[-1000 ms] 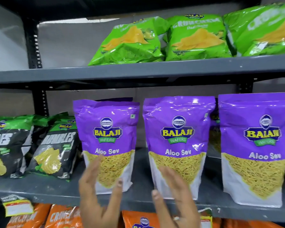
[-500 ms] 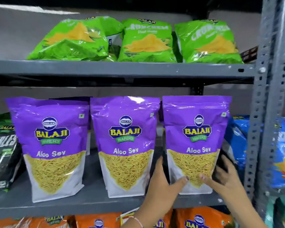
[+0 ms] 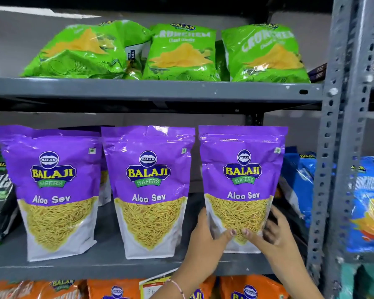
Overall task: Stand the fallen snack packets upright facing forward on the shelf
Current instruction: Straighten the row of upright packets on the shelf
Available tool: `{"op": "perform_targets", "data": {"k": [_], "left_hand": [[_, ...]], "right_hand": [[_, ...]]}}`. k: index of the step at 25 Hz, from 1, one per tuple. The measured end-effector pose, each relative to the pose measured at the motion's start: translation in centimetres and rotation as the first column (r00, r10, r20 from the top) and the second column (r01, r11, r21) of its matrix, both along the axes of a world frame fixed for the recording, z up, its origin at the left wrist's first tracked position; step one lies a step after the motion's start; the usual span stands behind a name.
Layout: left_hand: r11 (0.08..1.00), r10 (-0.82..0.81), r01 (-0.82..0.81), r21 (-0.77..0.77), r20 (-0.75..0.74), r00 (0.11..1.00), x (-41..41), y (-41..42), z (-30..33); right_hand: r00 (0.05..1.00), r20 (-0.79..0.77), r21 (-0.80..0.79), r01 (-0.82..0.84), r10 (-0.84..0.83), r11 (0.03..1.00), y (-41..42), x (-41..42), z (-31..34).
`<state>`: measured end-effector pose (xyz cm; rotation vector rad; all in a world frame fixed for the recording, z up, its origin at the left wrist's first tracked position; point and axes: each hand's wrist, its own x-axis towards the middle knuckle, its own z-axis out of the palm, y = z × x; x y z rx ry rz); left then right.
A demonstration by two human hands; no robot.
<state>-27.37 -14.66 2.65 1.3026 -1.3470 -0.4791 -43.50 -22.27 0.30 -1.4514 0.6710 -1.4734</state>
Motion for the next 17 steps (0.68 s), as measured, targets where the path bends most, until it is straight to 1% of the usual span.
{"op": "perform_targets", "data": {"k": [4,5,6,7,8,9,10,11,12,13,14,15,16,17], "left_hand": [[1.000,0.017,-0.016,0.016,-0.063,0.998,0.0,-0.3,-1.1],[1.000,0.024,-0.024,0.002,-0.086,0.996,-0.2,-0.1,-1.5],[0.999,0.037,-0.040,-0.026,-0.090,0.995,-0.3,0.5,-2.0],[0.996,0.056,-0.062,-0.069,-0.080,0.995,-0.4,1.6,-2.3],[0.988,0.078,-0.087,-0.130,-0.067,0.995,-0.4,2.9,-2.5],[0.969,0.120,-0.130,-0.208,-0.063,0.991,0.0,4.4,-2.8],[0.931,0.191,-0.206,-0.300,-0.076,0.979,0.9,5.9,-2.9],[0.872,0.288,-0.308,-0.380,-0.112,0.951,2.3,7.1,-3.2],[0.805,0.368,-0.407,-0.430,-0.176,0.913,4.0,7.9,-3.2],[0.766,0.414,-0.485,-0.422,-0.253,0.874,6.2,8.4,-3.2],[0.770,0.420,-0.518,-0.373,-0.315,0.851,8.4,8.8,-3.1],[0.811,0.410,-0.508,-0.291,-0.336,0.848,10.4,8.7,-3.0],[0.852,0.412,-0.483,-0.202,-0.310,0.857,12.0,8.7,-2.7],[0.881,0.413,-0.454,-0.137,-0.249,0.876,13.3,8.5,-2.6]], "right_hand": [[1.000,-0.020,-0.028,0.015,-0.016,1.000,-0.1,-0.1,-0.3],[0.999,-0.012,-0.026,0.043,-0.043,0.999,0.1,0.1,-0.3],[0.996,0.038,-0.022,0.082,-0.081,0.996,0.5,0.3,-0.4],[0.984,0.078,-0.029,0.161,-0.158,0.987,1.2,0.6,-0.1],[0.955,0.128,-0.056,0.278,-0.269,0.959,2.2,0.9,0.1],[0.916,0.170,-0.119,0.386,-0.364,0.915,3.4,1.3,0.1],[0.892,0.212,-0.188,0.437,-0.398,0.880,4.6,2.0,0.0],[0.897,0.223,-0.259,0.432,-0.382,0.864,6.2,3.3,-0.3],[0.920,0.195,-0.319,0.388,-0.341,0.865,7.5,4.8,-0.7],[0.958,0.126,-0.349,0.286,-0.258,0.892,8.6,6.5,-1.1],[0.989,0.025,-0.329,0.149,-0.149,0.932,9.3,8.4,-1.4],[0.998,-0.059,-0.281,0.006,-0.024,0.960,9.4,10.4,-1.7],[0.989,-0.127,-0.202,-0.106,0.081,0.974,9.1,11.9,-2.1],[0.975,-0.166,-0.153,-0.175,0.149,0.973,8.7,13.2,-2.0]]}}
